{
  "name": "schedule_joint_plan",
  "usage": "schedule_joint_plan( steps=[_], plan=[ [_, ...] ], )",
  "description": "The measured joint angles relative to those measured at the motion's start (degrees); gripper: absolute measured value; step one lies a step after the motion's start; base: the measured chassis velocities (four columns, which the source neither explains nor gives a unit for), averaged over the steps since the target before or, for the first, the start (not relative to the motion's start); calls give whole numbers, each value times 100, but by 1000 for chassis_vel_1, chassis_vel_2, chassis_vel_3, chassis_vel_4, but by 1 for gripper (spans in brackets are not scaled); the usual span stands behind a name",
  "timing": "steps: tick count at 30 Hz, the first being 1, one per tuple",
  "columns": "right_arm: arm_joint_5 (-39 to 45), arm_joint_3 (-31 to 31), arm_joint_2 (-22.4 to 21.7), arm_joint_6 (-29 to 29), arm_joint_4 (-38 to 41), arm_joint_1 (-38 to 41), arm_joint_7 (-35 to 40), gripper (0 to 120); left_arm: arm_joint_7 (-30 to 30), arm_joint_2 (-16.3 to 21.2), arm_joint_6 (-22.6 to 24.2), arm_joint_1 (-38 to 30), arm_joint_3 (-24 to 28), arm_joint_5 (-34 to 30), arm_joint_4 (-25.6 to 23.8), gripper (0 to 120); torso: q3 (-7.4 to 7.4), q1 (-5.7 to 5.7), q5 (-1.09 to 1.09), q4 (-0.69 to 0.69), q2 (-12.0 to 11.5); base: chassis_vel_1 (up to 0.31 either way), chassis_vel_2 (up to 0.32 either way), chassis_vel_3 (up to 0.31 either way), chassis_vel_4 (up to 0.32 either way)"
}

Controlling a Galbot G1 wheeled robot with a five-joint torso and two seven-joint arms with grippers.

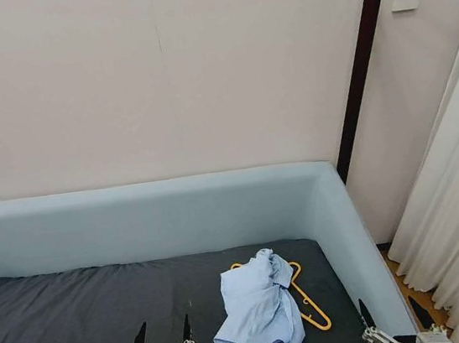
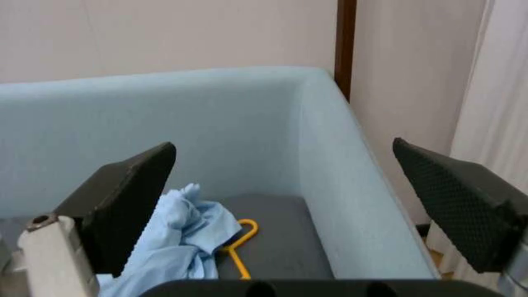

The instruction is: Pick up the clothes from the sofa and hang them on the clothes hanger.

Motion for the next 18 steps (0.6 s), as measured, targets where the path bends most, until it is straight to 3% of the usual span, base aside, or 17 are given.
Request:
schedule_joint_plan(
  steps=[10, 18],
  plan=[
    [317, -147, -286, -273, -130, 104, 59, 100, -25, -46, -20, 47, 9, 52, 75, 100, 0, 0, 1, -1, 0, 0, 0, 0, 0],
    [2115, -162, -1402, -1639, -181, 569, 339, 100, 12, 40, -281, 122, 53, 111, 490, 100, 0, 0, 1, 1, 0, 0, 0, 0, 0]
  ],
)
